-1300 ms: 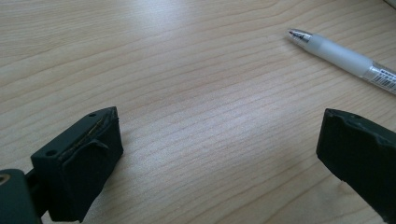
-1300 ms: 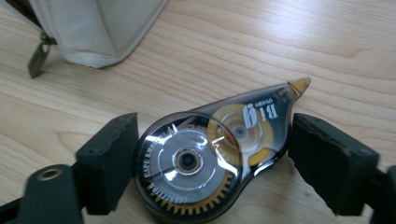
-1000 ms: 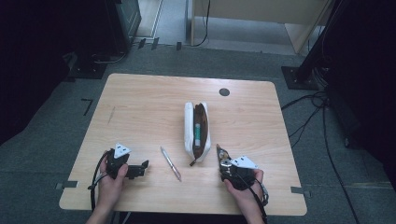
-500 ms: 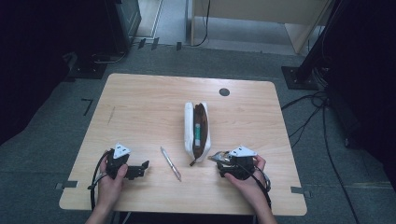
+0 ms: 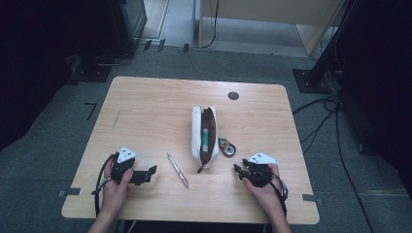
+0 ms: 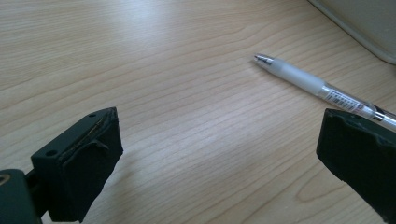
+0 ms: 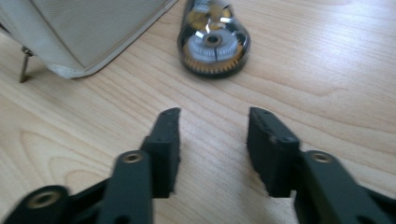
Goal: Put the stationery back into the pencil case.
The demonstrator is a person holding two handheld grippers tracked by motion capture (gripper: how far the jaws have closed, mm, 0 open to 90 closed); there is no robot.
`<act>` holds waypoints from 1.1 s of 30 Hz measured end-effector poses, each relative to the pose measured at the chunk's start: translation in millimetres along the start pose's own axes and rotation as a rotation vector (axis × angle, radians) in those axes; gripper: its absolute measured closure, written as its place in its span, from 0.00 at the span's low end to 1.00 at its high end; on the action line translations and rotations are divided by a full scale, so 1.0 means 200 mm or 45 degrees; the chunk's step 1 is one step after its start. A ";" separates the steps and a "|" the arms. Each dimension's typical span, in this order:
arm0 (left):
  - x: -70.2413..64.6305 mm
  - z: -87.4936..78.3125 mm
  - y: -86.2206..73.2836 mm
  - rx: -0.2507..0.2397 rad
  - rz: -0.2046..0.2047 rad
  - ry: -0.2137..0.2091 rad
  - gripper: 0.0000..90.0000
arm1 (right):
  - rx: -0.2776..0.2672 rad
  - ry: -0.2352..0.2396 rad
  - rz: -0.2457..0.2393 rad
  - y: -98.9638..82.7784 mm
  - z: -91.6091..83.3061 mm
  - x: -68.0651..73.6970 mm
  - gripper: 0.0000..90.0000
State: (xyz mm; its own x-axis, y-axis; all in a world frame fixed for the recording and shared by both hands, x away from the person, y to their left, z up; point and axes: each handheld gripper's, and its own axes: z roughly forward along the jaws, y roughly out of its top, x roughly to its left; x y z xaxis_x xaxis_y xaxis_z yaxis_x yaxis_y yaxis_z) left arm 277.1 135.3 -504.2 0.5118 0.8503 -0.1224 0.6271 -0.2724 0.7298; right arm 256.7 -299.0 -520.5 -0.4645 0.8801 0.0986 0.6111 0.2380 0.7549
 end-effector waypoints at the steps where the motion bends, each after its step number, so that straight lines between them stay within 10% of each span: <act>1: -0.01 0.00 0.00 0.001 0.004 -0.006 0.00 | -0.001 0.010 0.005 0.00 0.00 0.00 0.53; 8: -0.03 0.03 0.01 0.017 0.026 -0.021 0.00 | -0.011 0.029 -0.019 0.11 0.04 0.00 0.27; 17: -0.08 0.03 0.02 0.022 0.065 -0.055 0.00 | 0.038 -0.128 0.101 0.28 0.25 0.09 0.17; 25: -0.07 0.04 0.00 0.026 0.062 -0.061 0.00 | 0.070 -0.196 0.060 0.29 0.36 0.10 0.17; 33: -0.01 0.03 -0.03 0.029 0.038 -0.038 0.00 | 0.044 -0.207 0.078 0.28 0.31 0.01 0.39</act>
State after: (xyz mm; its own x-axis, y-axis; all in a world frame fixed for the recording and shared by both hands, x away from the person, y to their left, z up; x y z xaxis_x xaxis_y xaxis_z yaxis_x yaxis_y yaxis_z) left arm 275.9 132.7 -511.5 0.5476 0.8279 -0.1215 0.6244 -0.3077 0.7180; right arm 329.7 -258.7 -518.7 -0.3175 0.9476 0.0354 0.6579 0.1932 0.7279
